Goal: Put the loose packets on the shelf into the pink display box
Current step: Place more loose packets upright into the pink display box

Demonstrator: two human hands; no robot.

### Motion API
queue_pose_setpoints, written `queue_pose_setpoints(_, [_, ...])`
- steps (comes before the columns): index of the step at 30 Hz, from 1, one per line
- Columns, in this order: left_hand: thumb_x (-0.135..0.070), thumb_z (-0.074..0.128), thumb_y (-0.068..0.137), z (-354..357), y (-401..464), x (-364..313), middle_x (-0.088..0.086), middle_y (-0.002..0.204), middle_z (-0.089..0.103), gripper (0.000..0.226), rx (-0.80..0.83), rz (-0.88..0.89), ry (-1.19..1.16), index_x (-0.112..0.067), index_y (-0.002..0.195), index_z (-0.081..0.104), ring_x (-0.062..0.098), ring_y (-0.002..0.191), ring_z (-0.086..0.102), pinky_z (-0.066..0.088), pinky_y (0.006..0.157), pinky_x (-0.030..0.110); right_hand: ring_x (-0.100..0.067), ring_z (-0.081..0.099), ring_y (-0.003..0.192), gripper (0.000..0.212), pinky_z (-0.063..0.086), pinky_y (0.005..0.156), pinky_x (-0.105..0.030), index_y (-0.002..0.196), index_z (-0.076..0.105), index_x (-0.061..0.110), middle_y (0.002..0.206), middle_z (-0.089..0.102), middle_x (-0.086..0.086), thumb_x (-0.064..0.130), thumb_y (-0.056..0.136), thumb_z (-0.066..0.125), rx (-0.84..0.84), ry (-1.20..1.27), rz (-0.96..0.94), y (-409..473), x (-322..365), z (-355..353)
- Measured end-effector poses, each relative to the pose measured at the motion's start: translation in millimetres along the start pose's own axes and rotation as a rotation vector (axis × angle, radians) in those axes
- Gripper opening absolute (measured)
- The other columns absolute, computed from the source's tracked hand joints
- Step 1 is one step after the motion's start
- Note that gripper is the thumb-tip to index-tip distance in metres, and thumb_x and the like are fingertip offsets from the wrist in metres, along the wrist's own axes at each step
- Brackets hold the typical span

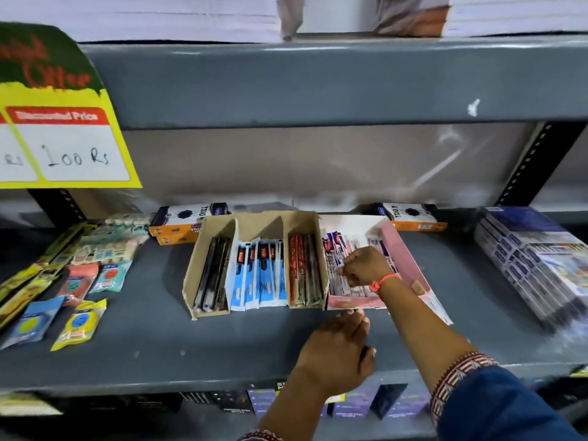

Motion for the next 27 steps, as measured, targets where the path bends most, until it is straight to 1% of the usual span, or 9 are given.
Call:
queue_pose_setpoints(2, [-0.056, 0.068, 0.064, 0, 0, -2, -0.010, 0.103, 0.072, 0.049, -0.021, 0.015, 0.019, -0.023, 0.100, 0.071, 0.002, 0.092, 0.065, 0.049, 0.073, 0.013, -0.008, 0.061, 0.040, 0.029, 0.057, 0.070, -0.032, 0.052, 0.056, 0.014, 0.048, 0.069, -0.004, 0.002, 0.076, 0.066, -0.041, -0.023, -0.030, -3, 2, -7])
queue_pose_setpoints(3, [-0.055, 0.070, 0.063, 0, 0, -3, -0.008, 0.103, 0.072, 0.049, -0.032, 0.022, 0.011, -0.022, 0.100, 0.072, 0.003, 0.092, 0.066, 0.050, 0.073, 0.014, -0.016, 0.067, 0.055, 0.030, 0.056, 0.076, -0.034, 0.051, 0.056, 0.014, 0.069, 0.076, -0.014, 0.001, 0.077, 0.065, -0.058, -0.030, -0.043, -6, 3, -11])
queue_pose_setpoints(5, [-0.051, 0.074, 0.062, -3, 0, -1, -0.006, 0.102, 0.073, 0.049, -0.045, 0.009, -0.017, -0.019, 0.099, 0.072, 0.006, 0.091, 0.067, 0.051, 0.071, 0.016, -0.021, 0.063, 0.075, 0.031, 0.050, 0.067, -0.027, 0.055, 0.054, 0.022, 0.102, 0.073, -0.022, 0.005, 0.080, 0.061, -0.069, -0.074, -0.064, -14, 2, -18])
queue_pose_setpoints(8, [-0.037, 0.069, 0.075, -5, -1, 2, 0.008, 0.116, 0.067, 0.046, -0.043, -0.023, -0.109, -0.009, 0.112, 0.064, 0.018, 0.104, 0.063, 0.051, 0.080, 0.025, -0.020, 0.057, 0.075, 0.028, 0.044, 0.069, -0.024, 0.061, 0.060, 0.023, 0.097, 0.071, -0.018, 0.005, 0.082, 0.053, -0.180, -0.104, -0.113, -33, -2, -44])
queue_pose_setpoints(11, [-0.031, 0.045, 0.092, 2, 1, 5, 0.013, 0.143, 0.042, 0.049, 0.027, -0.055, -0.187, -0.006, 0.135, 0.041, 0.025, 0.131, 0.038, 0.032, 0.105, 0.033, -0.035, 0.064, 0.095, 0.024, 0.043, 0.074, -0.027, 0.084, 0.071, 0.013, 0.100, 0.072, -0.016, 0.007, 0.082, 0.048, -0.498, -0.006, -0.087, -59, -22, -89])
queue_pose_setpoints(14, [-0.036, 0.035, 0.096, 13, 2, 3, 0.012, 0.151, 0.027, 0.053, 0.072, -0.086, -0.140, -0.007, 0.141, 0.029, 0.022, 0.138, 0.022, 0.014, 0.113, 0.032, -0.040, 0.062, 0.098, 0.028, 0.038, 0.070, -0.031, 0.109, 0.059, 0.012, 0.110, 0.067, -0.023, 0.007, 0.084, 0.047, -0.687, 0.118, 0.010, -78, -64, -121])
queue_pose_setpoints(16, [-0.039, 0.028, 0.097, 22, 4, -5, 0.013, 0.154, 0.017, 0.057, 0.122, -0.089, -0.103, -0.006, 0.143, 0.020, 0.024, 0.141, 0.013, 0.004, 0.114, 0.033, -0.042, 0.061, 0.103, 0.031, 0.042, 0.074, -0.035, 0.113, 0.055, 0.008, 0.114, 0.065, -0.026, 0.004, 0.083, 0.050, -0.649, 0.059, 0.082, -80, -88, -127])
queue_pose_setpoints(20, [-0.040, 0.021, 0.099, 32, 13, -20, 0.012, 0.156, 0.009, 0.057, 0.176, -0.022, -0.074, -0.006, 0.144, 0.011, 0.022, 0.142, 0.004, -0.006, 0.112, 0.030, -0.041, 0.059, 0.109, 0.030, 0.048, 0.085, -0.037, 0.106, 0.060, -0.002, 0.115, 0.064, -0.027, 0.016, 0.082, 0.060, -0.381, -0.217, 0.124, -70, -107, -105])
queue_pose_setpoints(27, [-0.042, 0.023, 0.099, 37, 24, -28, 0.010, 0.156, 0.010, 0.058, 0.175, 0.042, -0.097, -0.009, 0.145, 0.011, 0.019, 0.142, 0.005, -0.008, 0.109, 0.025, -0.040, 0.059, 0.110, 0.029, 0.049, 0.088, -0.038, 0.110, 0.062, -0.002, 0.118, 0.064, -0.025, 0.009, 0.085, 0.052, -0.380, -0.203, 0.150, -58, -110, -103])
Point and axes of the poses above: each hand's wrist, its own y-axis towards the middle knuckle, its own z-axis out of the palm, x = y × z, the point moved 9 cm from there along y, towards the middle knuckle
